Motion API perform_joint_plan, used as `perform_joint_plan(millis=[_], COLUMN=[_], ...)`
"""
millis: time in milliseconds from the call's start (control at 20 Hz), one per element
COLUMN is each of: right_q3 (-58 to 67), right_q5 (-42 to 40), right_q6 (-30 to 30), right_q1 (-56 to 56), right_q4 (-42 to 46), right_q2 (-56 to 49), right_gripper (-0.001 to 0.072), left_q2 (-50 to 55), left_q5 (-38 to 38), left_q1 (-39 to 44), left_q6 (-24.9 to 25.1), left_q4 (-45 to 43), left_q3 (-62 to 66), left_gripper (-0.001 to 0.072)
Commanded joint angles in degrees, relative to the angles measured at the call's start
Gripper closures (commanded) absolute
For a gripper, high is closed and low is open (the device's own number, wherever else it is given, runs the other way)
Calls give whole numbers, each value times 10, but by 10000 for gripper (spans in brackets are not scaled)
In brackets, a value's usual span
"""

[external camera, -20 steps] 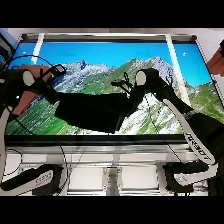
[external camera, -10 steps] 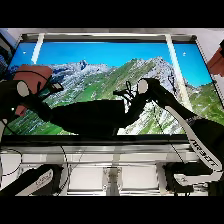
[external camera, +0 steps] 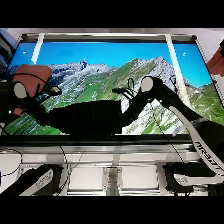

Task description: Fold the clothes and pants, and hang the long-sleeved shirts on hangers.

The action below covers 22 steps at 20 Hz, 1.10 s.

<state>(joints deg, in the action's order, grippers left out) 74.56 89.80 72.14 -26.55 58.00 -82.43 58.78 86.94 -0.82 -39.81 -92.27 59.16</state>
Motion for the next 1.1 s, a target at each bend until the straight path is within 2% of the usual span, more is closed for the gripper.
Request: perform_joint_plan(millis=[0, 100, 150, 200, 250, 300, 350, 400, 500, 550, 800, 1050], right_q3=[8, 8, 8, 7, 7, 7, 7, 7, 7, 7, 7, 7], right_q5=[1, 0, -6, -27, -63, -111, -159, -200, -257, -267, -276, -293], right_q6=[-9, -9, -9, -12, -24, -38, -49, -55, -68, -75, -104, -119], right_q1=[33, 59, 72, 81, 84, 84, 84, 84, 84, 84, 83, 75], right_q4=[-1, 10, 10, 10, 11, 11, 6, 1, -17, -27, -91, -152], right_q2=[34, 49, 51, 51, 51, 50, 45, 33, -14, -42, -169, -209], right_gripper=[309, 307, 261, 161, 97, 27, 28, 28, 28, 28, 25, 40], left_q2=[-57, -99, -117, -135, -150, -161, -168, -171, -168, -166, -153, -135], left_q5=[32, 37, 33, 14, -13, -41, -68, -88, -104, -108, -109, -109], left_q1=[-2, -26, -48, -75, -103, -125, -147, -165, -191, -198, -200, -200], left_q6=[-3, -17, -25, -38, -56, -82, -117, -158, -213, -224, -228, -228], left_q4=[-31, -38, -37, -37, -34, -30, -19, -4, 44, 64, 99, 99], left_q3=[0, 0, 0, 0, 0, 0, 0, 0, 0, -1, -2, -2], left_gripper=[484, 495, 494, 492, 469, 421, 358, 330, 329, 328, 329, 329])
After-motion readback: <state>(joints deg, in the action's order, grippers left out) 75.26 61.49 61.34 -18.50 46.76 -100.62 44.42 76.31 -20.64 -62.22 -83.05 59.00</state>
